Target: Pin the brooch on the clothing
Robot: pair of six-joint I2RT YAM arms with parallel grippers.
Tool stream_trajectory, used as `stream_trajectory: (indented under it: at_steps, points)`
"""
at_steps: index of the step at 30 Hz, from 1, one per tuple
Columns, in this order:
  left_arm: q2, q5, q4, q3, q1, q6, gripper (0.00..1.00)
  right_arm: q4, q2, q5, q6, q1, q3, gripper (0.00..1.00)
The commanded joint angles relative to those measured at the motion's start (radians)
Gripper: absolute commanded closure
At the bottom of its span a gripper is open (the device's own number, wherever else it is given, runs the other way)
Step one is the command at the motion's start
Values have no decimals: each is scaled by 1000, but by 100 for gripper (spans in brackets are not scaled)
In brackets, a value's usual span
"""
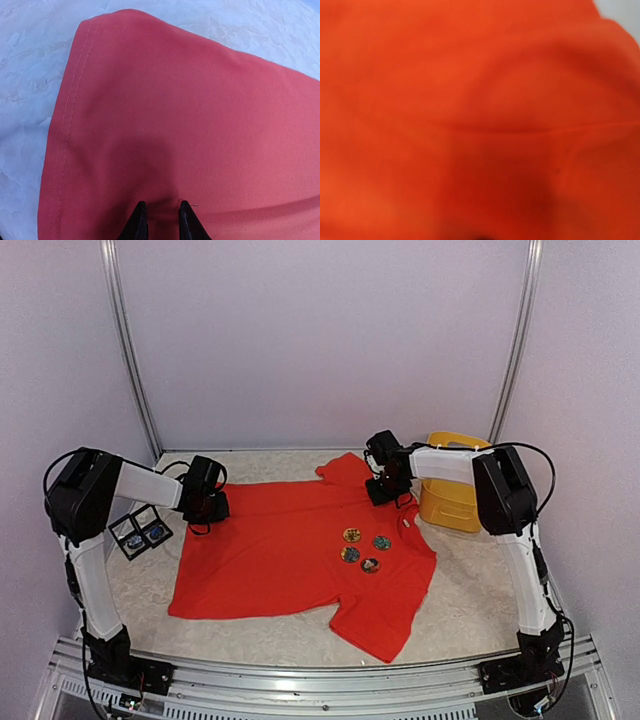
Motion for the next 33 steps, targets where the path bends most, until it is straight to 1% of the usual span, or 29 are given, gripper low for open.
stream_trajectory:
  at_steps: [1,4,6,9,11,13,14,17,21,22,23,26,29,33]
  points:
    - [9,-18,-35,-6,21,-18,80,-65,106,-3,-35,-27,105,98]
    - [15,5,-17,12,20,-2,79,-103,135,-23,-55,-26,202,98]
    - [1,15,11,11,20,18,79,-115,120,-23,-61,-23,229,98]
    - [-56,17,39,12,19,57,76,-114,53,-27,-74,-7,213,97]
    - [-112,18,40,13,17,72,75,-109,-17,-19,-79,12,169,96]
    - [-183,14,14,10,10,69,74,-76,-111,-13,-79,43,75,96]
    - [-207,10,-10,6,3,60,74,-51,-186,-29,-81,63,16,96]
    - [-299,-34,-113,-25,-57,1,73,35,-348,-114,-73,138,-210,96]
    - [-425,-20,-148,-203,-178,-99,72,105,-500,-239,-32,273,-483,100]
    - [-461,-9,-149,-248,-197,-131,72,118,-523,-271,-22,322,-525,100]
    - [-486,1,-150,-291,-215,-162,72,123,-537,-290,-10,354,-562,100]
    - [-570,15,-150,-408,-259,-235,72,103,-538,-269,43,448,-631,100]
    - [-617,13,-155,-495,-286,-283,72,93,-509,-276,97,501,-686,100]
    - [-652,25,-163,-571,-312,-327,72,54,-496,-242,143,556,-755,100]
